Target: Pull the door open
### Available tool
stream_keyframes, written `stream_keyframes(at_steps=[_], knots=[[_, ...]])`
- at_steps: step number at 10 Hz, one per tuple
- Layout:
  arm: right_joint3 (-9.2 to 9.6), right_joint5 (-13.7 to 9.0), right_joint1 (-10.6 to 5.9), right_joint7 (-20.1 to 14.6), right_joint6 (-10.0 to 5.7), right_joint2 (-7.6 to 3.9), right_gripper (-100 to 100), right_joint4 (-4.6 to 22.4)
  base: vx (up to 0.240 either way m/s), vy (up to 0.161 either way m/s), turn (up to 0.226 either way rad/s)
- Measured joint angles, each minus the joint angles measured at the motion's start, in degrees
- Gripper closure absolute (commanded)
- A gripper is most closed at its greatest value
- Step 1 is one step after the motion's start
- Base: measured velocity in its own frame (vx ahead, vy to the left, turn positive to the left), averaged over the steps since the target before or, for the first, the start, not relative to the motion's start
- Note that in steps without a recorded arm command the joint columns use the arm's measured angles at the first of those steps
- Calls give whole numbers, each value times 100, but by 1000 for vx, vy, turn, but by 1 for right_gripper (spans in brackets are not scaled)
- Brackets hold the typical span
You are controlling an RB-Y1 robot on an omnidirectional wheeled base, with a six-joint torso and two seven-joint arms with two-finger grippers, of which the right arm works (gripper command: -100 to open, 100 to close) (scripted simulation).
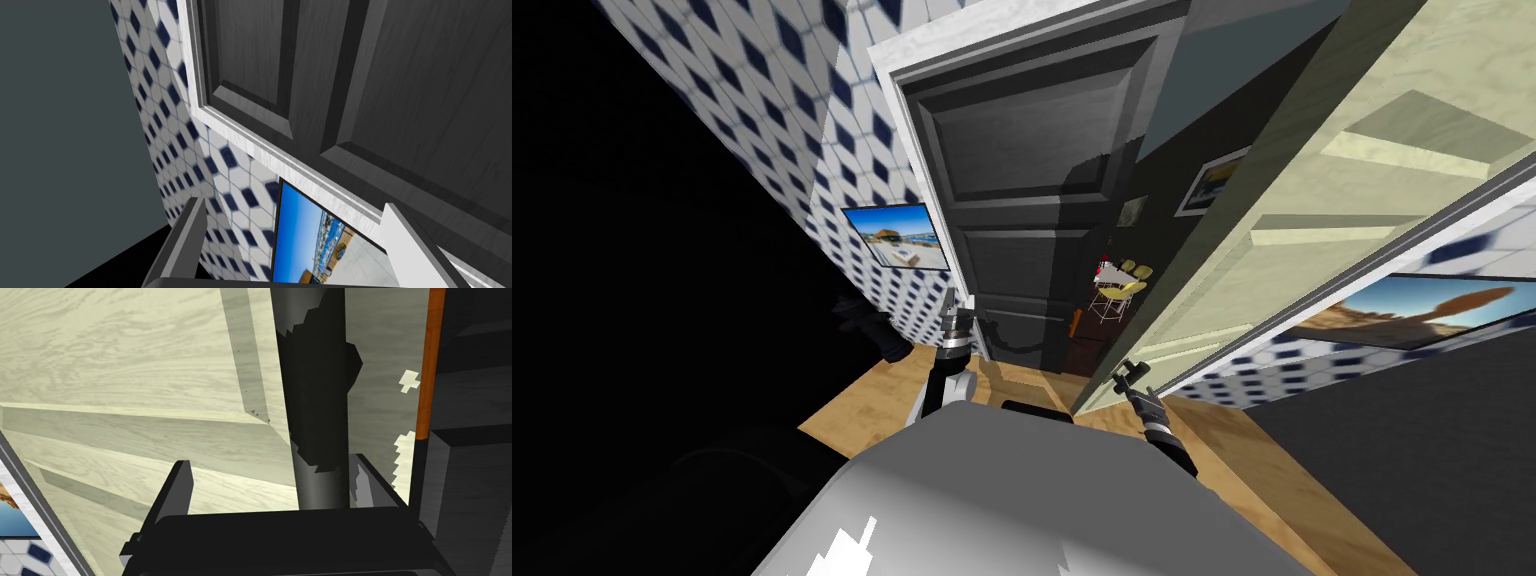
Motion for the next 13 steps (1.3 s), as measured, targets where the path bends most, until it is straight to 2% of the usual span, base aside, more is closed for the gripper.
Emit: stream_keyframes(at_steps=[1,2,3,4,5,6,8,11,12,13], knots=[[9,-38,78,-147,1,-17,100,-65,-60,-7,-19],[-4,-58,-11,-182,-27,-20,100,70,-66,-18,-38],[5,-87,3,-265,-21,-34,100,75,-68,-28,-31],[15,-113,179,-374,77,-5,100,-171,-57,-4,-13],[19,-127,231,-439,106,-21,100,-219,-25,14,-25],[11,-136,154,-457,43,-61,100,-59,-5,5,-13],[-14,-177,9,-481,-92,-70,100,245,-33,-15,1],[19,-228,74,-721,-81,-126,100,209,-52,-11,1],[41,-257,121,-849,28,-118,100,77,-37,-1,-6],[44,-275,131,-924,27,-136,100,101,-43,-6,-11]])
